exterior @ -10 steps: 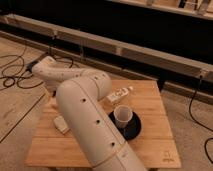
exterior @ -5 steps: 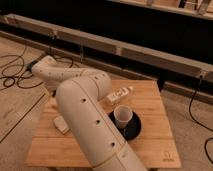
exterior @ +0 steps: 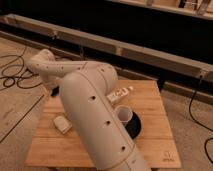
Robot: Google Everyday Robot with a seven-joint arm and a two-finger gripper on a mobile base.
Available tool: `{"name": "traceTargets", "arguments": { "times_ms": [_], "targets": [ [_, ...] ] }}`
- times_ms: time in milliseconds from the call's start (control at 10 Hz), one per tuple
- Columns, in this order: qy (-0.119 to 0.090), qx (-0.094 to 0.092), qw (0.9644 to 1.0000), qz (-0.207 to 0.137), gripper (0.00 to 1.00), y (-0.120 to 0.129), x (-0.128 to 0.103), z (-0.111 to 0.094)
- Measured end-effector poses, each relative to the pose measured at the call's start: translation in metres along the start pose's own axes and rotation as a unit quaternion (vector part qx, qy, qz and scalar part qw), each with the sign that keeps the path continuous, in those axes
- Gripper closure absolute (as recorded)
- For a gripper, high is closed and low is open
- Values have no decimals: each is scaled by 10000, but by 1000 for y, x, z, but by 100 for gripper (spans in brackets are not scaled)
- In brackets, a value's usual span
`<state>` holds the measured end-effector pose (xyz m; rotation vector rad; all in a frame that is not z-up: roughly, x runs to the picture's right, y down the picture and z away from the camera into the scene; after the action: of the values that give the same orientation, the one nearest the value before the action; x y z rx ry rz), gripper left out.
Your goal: Pick up the ceramic cup
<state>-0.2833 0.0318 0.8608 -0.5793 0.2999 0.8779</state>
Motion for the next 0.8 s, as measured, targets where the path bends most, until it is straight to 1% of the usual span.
{"name": "traceTargets", "arguments": {
  "times_ms": [200,300,400,500,600,800],
  "targets": [
    [23,65,9997,250,20,4,27,-16],
    [-16,93,9987,508,20,5,47,-22],
    [-8,145,9971,748,20,2,68,-24],
    [-7,196,9945,1031,20,-2,94,-24],
    [-6,266,9907,1334,20,-7,125,-24],
    [-50,413,9835,1759,20,-19,171,-29]
  ]
}}
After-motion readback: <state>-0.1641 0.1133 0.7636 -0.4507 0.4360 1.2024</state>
